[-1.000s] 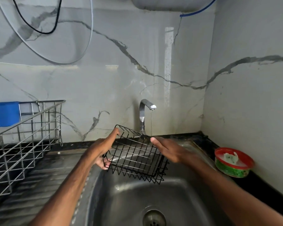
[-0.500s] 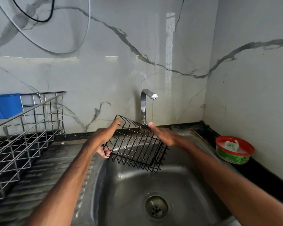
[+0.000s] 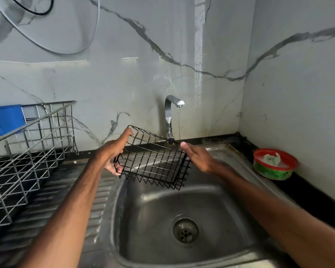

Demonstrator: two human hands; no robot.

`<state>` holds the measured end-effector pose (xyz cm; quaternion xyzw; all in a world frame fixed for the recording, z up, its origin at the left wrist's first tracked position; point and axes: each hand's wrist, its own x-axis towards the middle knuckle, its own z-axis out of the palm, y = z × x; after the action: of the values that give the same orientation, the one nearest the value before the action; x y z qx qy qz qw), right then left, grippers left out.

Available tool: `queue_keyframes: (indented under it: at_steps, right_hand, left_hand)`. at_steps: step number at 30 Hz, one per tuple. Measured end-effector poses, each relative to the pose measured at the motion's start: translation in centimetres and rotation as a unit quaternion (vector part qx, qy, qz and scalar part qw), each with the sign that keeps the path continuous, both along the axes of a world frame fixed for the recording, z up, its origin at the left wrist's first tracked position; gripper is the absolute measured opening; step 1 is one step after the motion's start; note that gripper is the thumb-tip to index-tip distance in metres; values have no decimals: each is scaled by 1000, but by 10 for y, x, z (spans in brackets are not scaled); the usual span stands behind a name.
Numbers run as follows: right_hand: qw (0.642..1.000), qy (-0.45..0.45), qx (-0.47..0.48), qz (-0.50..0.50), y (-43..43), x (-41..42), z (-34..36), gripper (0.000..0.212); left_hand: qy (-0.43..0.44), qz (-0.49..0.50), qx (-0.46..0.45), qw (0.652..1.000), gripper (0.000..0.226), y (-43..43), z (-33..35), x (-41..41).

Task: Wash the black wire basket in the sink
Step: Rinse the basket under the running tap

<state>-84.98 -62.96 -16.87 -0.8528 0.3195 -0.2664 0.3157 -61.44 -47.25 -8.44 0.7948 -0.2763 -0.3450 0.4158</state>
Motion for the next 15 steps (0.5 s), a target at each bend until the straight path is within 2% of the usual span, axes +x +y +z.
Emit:
queue_keyframes:
  at_steps: [4,7,12,15]
  right_hand:
    - [994,37,-96,-19,-2,13,11,54]
    - [986,41,-163,2,6,32,20,52]
    - [970,57,-235,-1,11,49,14,47]
    - [974,-2,-227,-21,7,43,9,23]
  left_hand:
    - [11,22,-9,1000,94,8,5,8]
    - [21,36,-11,999,98,13,9,16]
    - [31,44,-25,998,100,21,8,36]
    - [49,41,-23,998,101,21,5,37]
